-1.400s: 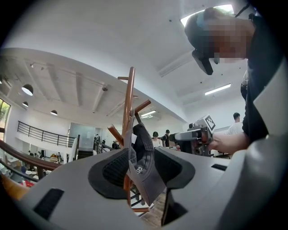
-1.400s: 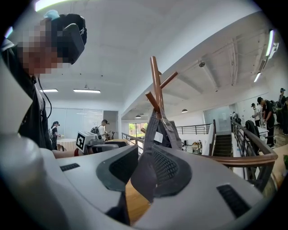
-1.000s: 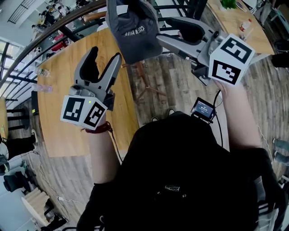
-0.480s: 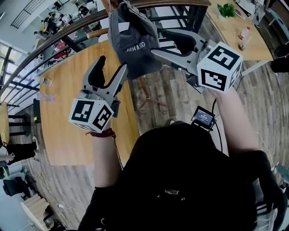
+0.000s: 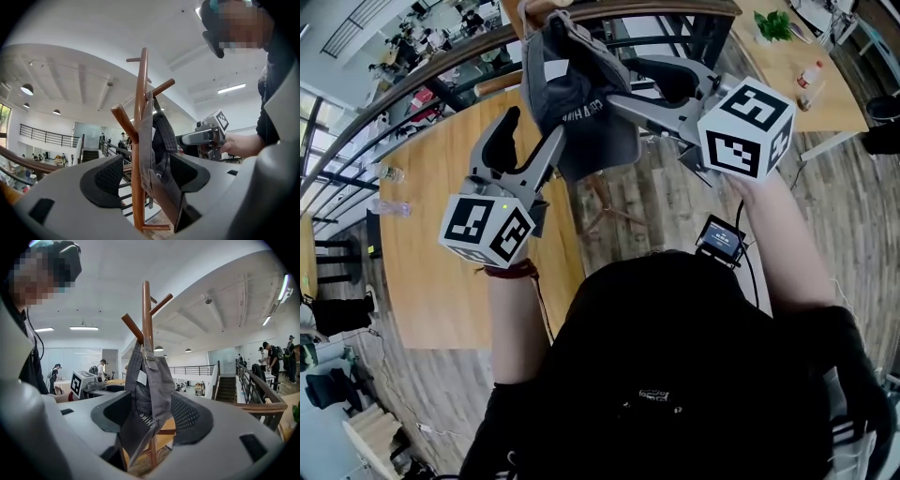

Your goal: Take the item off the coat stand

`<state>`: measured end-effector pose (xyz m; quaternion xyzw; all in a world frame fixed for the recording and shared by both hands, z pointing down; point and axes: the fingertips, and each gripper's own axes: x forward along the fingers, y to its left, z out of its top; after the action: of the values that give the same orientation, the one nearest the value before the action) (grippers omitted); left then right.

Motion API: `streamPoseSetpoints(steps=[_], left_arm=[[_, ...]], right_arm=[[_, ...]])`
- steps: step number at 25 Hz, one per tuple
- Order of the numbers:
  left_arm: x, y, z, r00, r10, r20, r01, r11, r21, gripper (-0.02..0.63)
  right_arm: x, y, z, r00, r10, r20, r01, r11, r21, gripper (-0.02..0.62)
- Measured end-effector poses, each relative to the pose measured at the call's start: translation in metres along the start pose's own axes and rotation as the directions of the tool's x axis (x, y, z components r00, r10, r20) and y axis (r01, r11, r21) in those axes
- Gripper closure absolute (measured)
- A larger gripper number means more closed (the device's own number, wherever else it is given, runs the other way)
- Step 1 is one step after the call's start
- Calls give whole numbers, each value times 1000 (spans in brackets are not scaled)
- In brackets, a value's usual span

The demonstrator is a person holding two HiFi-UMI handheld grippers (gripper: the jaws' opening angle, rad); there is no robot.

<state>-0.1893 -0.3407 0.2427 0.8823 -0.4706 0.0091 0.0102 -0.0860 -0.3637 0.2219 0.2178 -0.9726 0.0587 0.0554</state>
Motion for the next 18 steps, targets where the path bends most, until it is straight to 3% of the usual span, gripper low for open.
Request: streamPoseSetpoints(steps=[3,6,8,11,14,18], left_arm=[[-5,4,5,1000,-1,9,1,1000,1,300],[-4,6,10,1000,-3,22,2,1000,9,350],[-2,5,11,1000,-9,19,8,1000,14,425],[-1,4,10,1000,-16,6,16,1000,22,495],[-3,5,11,1000,-12,5,12,999,31,547],[-4,5,15,1000,2,7,-2,999,40,558]], right_arm=[[7,4,4,1000,-3,-6,3,1000,-4,336],[13,3,8,1000,9,-17,-9,1000,-11,344],[14,3,11,1000,16,-18,-16,1000,-16,392],[14,1,13,1000,28,-3,-28,1000,-9,527],[15,4,15,999,48,10,-48,999,-2,557],[12,8,18,999,51,6,-51,999,-11,561]])
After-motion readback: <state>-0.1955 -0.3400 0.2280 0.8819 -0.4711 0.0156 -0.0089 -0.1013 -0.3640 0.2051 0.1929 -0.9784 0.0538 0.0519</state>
